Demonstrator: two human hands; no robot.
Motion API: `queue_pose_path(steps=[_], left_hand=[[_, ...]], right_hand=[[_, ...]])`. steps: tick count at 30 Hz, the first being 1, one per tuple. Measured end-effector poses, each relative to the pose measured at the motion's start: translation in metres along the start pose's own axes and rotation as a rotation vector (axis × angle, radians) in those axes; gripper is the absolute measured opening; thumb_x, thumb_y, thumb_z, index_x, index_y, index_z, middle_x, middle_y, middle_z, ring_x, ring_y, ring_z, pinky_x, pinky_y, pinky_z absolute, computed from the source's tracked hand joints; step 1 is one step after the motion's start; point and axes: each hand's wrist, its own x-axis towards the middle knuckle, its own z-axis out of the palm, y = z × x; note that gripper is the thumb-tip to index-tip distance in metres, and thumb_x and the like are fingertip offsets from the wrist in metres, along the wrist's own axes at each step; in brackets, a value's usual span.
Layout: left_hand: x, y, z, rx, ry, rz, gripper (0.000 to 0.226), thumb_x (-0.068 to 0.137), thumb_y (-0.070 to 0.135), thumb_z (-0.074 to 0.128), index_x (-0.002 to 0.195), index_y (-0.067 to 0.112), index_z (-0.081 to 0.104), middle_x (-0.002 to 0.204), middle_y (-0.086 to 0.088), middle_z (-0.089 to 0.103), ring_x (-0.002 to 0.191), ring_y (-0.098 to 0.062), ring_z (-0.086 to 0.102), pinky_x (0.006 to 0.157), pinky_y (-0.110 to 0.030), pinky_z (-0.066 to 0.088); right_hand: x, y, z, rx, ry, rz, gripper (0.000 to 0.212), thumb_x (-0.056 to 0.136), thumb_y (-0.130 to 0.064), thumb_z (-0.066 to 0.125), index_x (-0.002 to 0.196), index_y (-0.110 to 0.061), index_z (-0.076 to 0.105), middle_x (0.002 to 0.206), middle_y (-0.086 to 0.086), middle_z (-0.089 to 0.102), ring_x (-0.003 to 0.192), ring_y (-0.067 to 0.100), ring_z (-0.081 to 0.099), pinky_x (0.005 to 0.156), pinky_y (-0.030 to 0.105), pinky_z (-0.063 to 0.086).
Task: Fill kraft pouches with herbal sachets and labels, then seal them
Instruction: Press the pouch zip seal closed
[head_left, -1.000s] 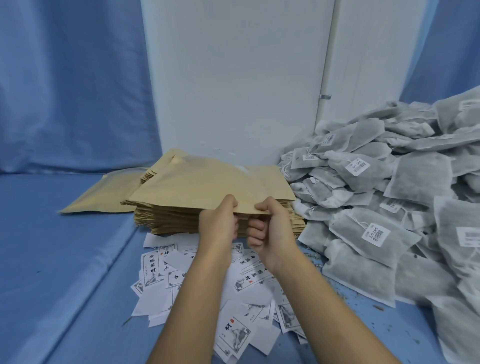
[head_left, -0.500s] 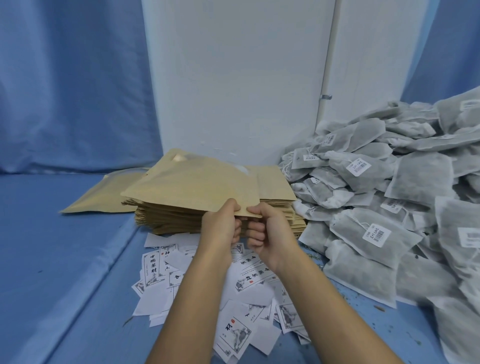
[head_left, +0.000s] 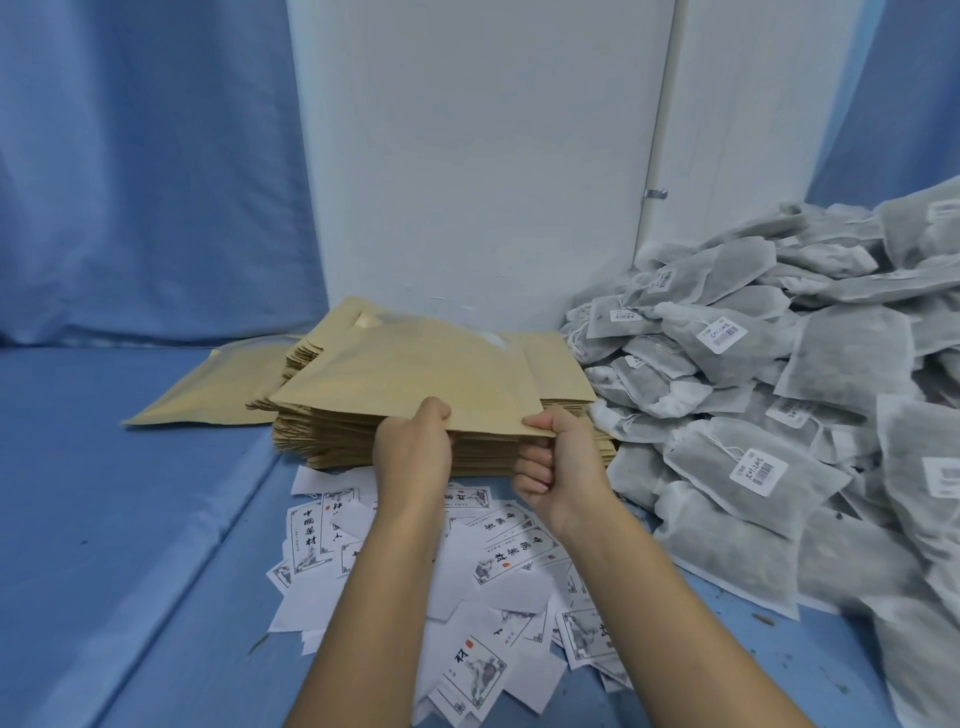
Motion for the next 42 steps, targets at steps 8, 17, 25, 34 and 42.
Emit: queue_pose_path(steps=[8,17,25,34,42], left_hand=[[0.002,0.001,-0.007,-0.037,0.080,0.037,0.024,0.087,0.016,0.052,0.064,0.013,0.044,0.064,-0.006,0.050,0.059,-0.020,0.045,0.060,-0.029,0.037],[0.007,0.003,-0.021,-0.005,0.100,0.056,0.022,0.087,0.017,0.053,0.066,0.014,0.049,0.051,0.001,0.048,0.043,-0.013,0.041,0.046,-0.024,0.032],[0.010,0.000,-0.030,-0.192,0.313,0.082,0.022,0.089,0.021,0.049,0.068,0.017,0.054,0.044,0.002,0.054,0.040,-0.014,0.052,0.048,-0.025,0.040],[0.005,0.002,-0.009,-0.519,0.019,-0.061,0.031,0.095,0.002,0.048,0.124,0.013,0.046,0.120,-0.010,0.058,0.107,-0.028,0.059,0.049,-0.029,0.054],[0.045,0.039,-0.075,-0.707,0.113,0.058,0.024,0.095,-0.004,0.045,0.101,0.018,0.054,0.100,-0.004,0.063,0.090,-0.020,0.061,0.064,-0.036,0.055]], right_hand=[[0.001,-0.014,-0.013,0.059,0.110,-0.060,0.049,0.084,-0.011,0.045,0.038,-0.021,0.029,0.034,-0.008,0.016,0.025,0.006,0.011,0.030,0.013,0.006],[0.000,-0.024,-0.026,0.056,0.190,-0.086,0.043,0.084,-0.010,0.043,0.045,-0.019,0.029,0.034,-0.008,0.017,0.025,0.007,0.010,0.032,0.013,0.006],[-0.003,-0.018,-0.017,-0.036,0.186,-0.070,0.032,0.084,-0.010,0.043,0.059,-0.020,0.025,0.034,-0.008,0.018,0.025,0.006,0.012,0.029,0.013,0.007],[-0.012,0.006,0.015,-0.448,0.009,-0.097,0.025,0.090,-0.013,0.045,0.065,-0.014,0.046,0.042,-0.003,0.039,0.031,0.008,0.032,0.036,0.019,0.023],[-0.009,0.031,0.110,-0.380,-0.211,-0.144,0.014,0.099,-0.002,0.042,0.091,-0.003,0.053,0.070,0.011,0.058,0.040,0.010,0.059,0.038,0.015,0.045]])
